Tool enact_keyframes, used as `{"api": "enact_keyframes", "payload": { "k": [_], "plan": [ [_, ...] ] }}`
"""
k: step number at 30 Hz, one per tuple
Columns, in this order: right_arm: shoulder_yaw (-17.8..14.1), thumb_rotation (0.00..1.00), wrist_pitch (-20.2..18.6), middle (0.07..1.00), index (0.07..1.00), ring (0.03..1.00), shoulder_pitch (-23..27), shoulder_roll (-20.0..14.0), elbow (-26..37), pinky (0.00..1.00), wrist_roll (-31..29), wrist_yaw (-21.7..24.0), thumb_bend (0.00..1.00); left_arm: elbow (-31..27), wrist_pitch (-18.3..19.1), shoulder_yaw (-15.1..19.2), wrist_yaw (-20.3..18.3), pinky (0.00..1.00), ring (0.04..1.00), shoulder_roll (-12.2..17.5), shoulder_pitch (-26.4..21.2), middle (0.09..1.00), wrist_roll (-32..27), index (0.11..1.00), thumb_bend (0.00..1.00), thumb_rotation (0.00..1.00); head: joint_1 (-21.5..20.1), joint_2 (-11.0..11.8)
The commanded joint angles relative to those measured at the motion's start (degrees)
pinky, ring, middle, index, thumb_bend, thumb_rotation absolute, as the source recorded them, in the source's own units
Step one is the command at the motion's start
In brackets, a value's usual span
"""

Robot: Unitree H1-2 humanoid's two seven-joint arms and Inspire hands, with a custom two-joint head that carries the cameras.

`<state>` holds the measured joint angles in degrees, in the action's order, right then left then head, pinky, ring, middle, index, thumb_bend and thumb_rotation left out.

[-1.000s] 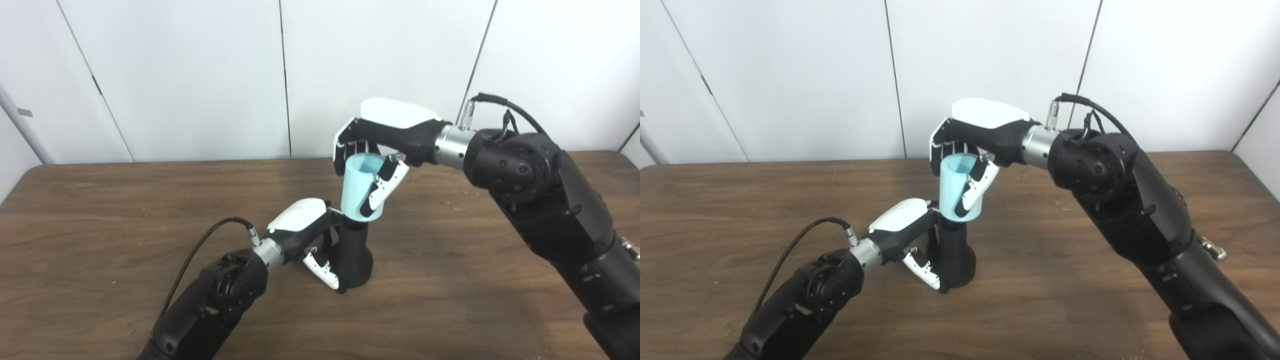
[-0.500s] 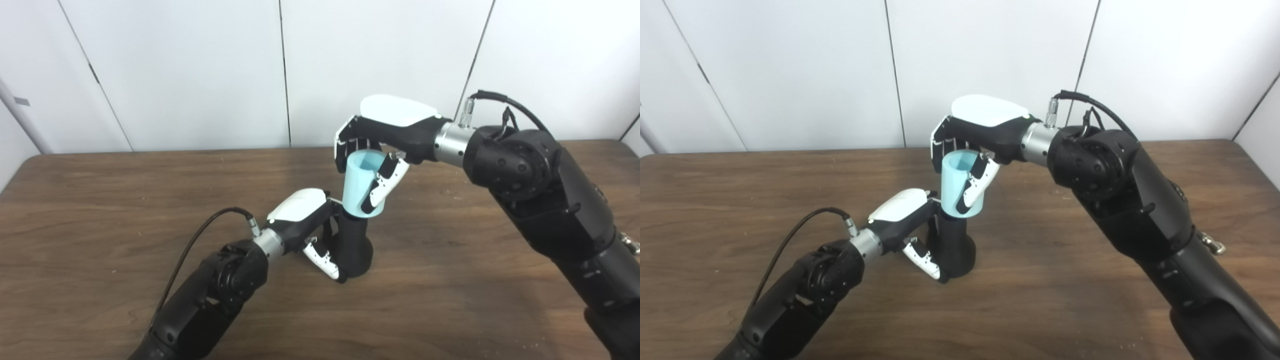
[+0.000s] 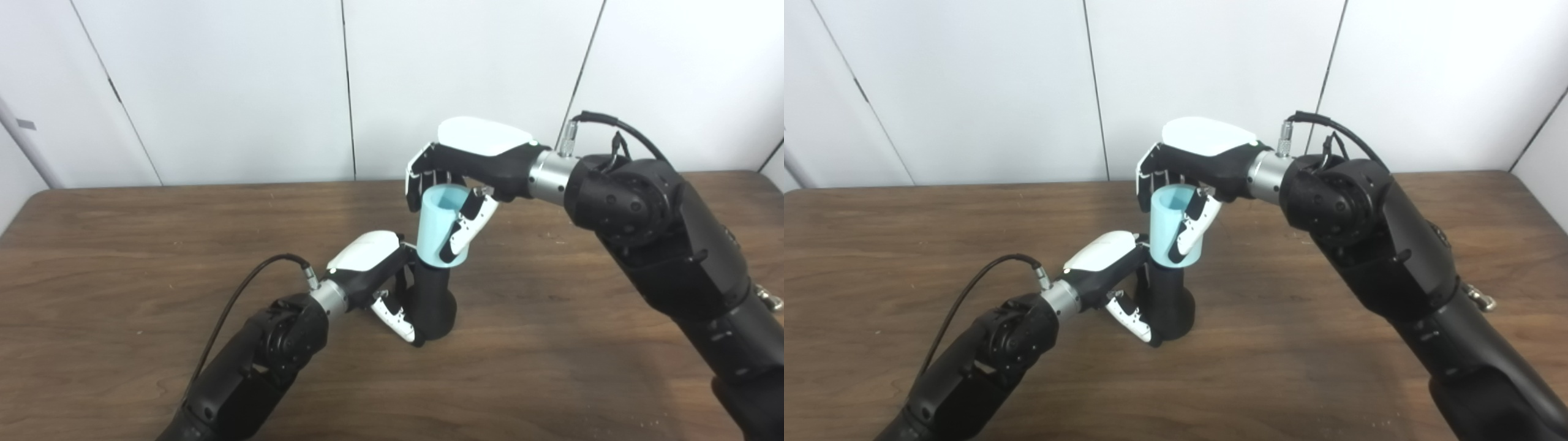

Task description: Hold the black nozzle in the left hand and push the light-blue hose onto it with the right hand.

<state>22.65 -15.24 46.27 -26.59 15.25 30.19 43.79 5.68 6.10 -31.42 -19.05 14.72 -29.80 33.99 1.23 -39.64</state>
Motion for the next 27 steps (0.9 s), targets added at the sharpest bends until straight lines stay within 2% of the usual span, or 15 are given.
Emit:
{"api": "enact_keyframes", "payload": {
  "k": [1, 16, 27],
  "plan": [
    [-0.04, 0.00, 0.02, 0.478, 0.506, 0.440, 2.73, 0.26, 1.54, 0.35, -0.04, 0.65, 0.50, 1.13, 0.95, -1.71, -3.79, 1.00, 0.603, 0.65, 1.16, 0.476, 1.37, 0.488, 0.53, 0.00, -0.01, -0.13],
    [-1.82, 0.00, -0.93, 0.488, 0.485, 0.469, 5.73, 0.56, 1.54, 0.35, -1.19, 1.54, 0.50, 1.25, 1.10, -1.68, -3.97, 1.00, 0.603, 0.74, 1.04, 0.465, 1.29, 0.493, 0.53, 0.00, -0.14, -0.47],
    [-1.77, 0.00, 1.21, 0.479, 0.472, 0.460, 2.96, -0.03, 1.85, 0.38, -0.71, 0.58, 0.50, 1.17, 1.46, -1.45, -4.05, 1.00, 0.604, 0.84, 0.75, 0.463, 1.41, 0.494, 0.53, 0.00, -0.10, -0.63]
  ]
}}
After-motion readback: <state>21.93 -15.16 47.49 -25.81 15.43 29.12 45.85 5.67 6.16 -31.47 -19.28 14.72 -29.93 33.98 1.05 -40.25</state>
